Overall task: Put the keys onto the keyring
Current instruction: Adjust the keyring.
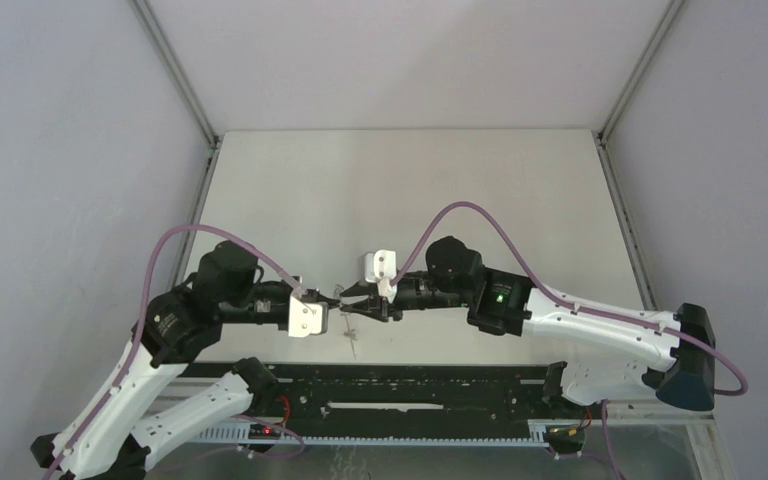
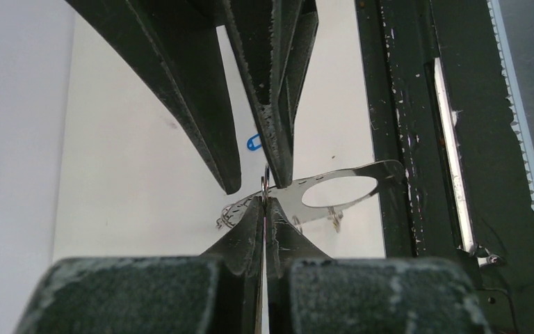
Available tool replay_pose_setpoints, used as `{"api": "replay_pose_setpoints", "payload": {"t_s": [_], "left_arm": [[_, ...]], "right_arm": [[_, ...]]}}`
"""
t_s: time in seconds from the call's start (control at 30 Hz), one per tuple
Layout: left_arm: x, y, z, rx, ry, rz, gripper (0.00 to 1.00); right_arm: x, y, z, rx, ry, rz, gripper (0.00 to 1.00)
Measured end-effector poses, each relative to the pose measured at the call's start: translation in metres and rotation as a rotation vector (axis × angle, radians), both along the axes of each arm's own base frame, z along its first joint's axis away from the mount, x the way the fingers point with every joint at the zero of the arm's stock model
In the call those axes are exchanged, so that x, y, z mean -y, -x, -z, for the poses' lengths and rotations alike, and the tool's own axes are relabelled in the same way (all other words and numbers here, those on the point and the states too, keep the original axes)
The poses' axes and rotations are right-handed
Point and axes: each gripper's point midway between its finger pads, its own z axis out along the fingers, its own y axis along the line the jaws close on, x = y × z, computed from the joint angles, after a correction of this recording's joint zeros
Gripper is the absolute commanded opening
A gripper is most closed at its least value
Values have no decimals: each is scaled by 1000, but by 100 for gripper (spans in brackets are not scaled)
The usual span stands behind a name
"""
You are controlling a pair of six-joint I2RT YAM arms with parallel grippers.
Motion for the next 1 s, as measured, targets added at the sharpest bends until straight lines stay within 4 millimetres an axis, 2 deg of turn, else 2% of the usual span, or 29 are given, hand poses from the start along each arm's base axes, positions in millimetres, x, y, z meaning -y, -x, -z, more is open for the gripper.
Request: {"api": "replay_pose_setpoints", "payload": {"t_s": [0.13, 0.3, 0.4, 0.43, 0.6, 0.63, 0.7, 0.8, 0.9, 1.0], "left_arm": [[0, 0, 0, -1, -2, 1, 0], [0, -1, 1, 0, -6, -5, 0], [0, -2, 2, -8, -11, -11, 0], [0, -3, 3, -11, -12, -13, 0], [1, -3, 4, -22, -17, -19, 0], [1, -3, 5, -25, -18, -20, 2], [1, -3, 5, -33, -17, -25, 26], [3, 0, 3, -53, -3, -20, 45], [4, 4, 1, -71, 10, -13, 48], [2, 9, 0, -88, 21, -15, 44]], "right_arm": [[-3, -1, -3, 3, -2, -1, 23], [-3, 1, -1, -3, 9, -10, 5], [-3, 1, 0, -5, 26, -14, 4], [-3, 1, 1, -7, 33, -14, 1], [-3, 0, 3, -5, 53, -14, 0], [-3, 0, 3, -7, 59, -11, 0], [-3, -1, 3, -13, 65, -5, 0], [-3, -2, 4, -30, 63, 8, 0], [0, -4, 8, -64, 35, 19, 0], [12, 0, 16, -111, -13, 8, 0]]}}
